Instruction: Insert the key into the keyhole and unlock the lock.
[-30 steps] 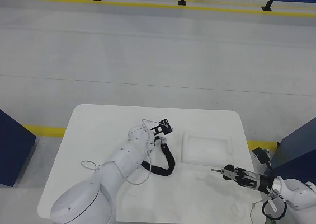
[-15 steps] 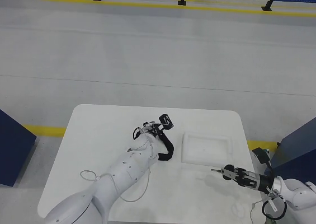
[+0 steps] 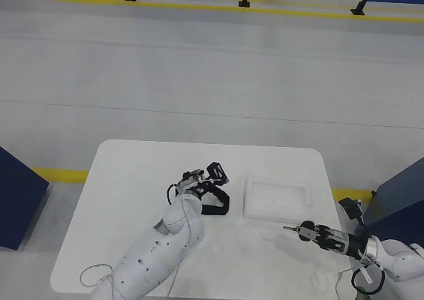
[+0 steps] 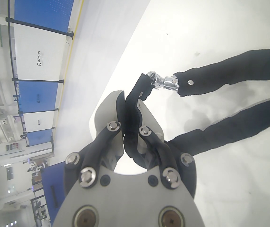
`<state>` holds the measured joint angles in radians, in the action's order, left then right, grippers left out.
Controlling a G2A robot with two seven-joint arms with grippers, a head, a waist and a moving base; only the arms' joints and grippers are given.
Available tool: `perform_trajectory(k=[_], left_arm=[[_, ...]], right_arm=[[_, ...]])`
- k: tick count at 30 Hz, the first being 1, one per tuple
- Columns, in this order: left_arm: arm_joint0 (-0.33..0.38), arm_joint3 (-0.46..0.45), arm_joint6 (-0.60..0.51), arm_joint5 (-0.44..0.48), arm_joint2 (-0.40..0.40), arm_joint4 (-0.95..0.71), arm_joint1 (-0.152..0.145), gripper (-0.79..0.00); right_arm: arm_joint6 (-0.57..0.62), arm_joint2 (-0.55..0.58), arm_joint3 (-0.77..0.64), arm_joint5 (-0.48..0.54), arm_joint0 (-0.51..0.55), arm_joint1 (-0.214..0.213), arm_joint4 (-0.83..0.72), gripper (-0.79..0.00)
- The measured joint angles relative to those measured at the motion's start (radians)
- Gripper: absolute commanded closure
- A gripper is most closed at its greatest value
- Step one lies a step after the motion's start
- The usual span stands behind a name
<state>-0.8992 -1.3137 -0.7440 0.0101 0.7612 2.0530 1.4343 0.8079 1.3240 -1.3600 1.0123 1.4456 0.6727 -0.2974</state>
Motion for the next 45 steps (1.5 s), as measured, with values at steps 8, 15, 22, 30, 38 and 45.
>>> perform_trajectory(k=[8,15,22,30,38,45], left_arm=[[-0.127,-0.172,0.013,0.034,0.055,0.193,-0.034,0.0],[-0.194,-0.223,0.074,-0.053,0.054,0.373,-0.041,0.0],[-0.24,-0.248,0.102,-0.112,0.055,0.512,-0.04,0.0],[-0.271,-0.247,0.094,-0.186,0.045,0.627,-0.027,0.0],[-0.271,-0.246,0.093,-0.195,0.047,0.611,-0.022,0.0],[-0.278,-0.251,0.15,-0.198,0.06,0.593,-0.025,0.0]], right_arm=[[0.0,0.0,0.0,0.0,0.0,0.0,0.0,0.0],[0.0,0.0,0.0,0.0,0.0,0.0,0.0,0.0],[0.0,0.0,0.0,0.0,0.0,0.0,0.0,0.0],[0.0,0.0,0.0,0.0,0.0,0.0,0.0,0.0],[0.0,0.0,0.0,0.0,0.0,0.0,0.0,0.0],[0.0,0.0,0.0,0.0,0.0,0.0,0.0,0.0]])
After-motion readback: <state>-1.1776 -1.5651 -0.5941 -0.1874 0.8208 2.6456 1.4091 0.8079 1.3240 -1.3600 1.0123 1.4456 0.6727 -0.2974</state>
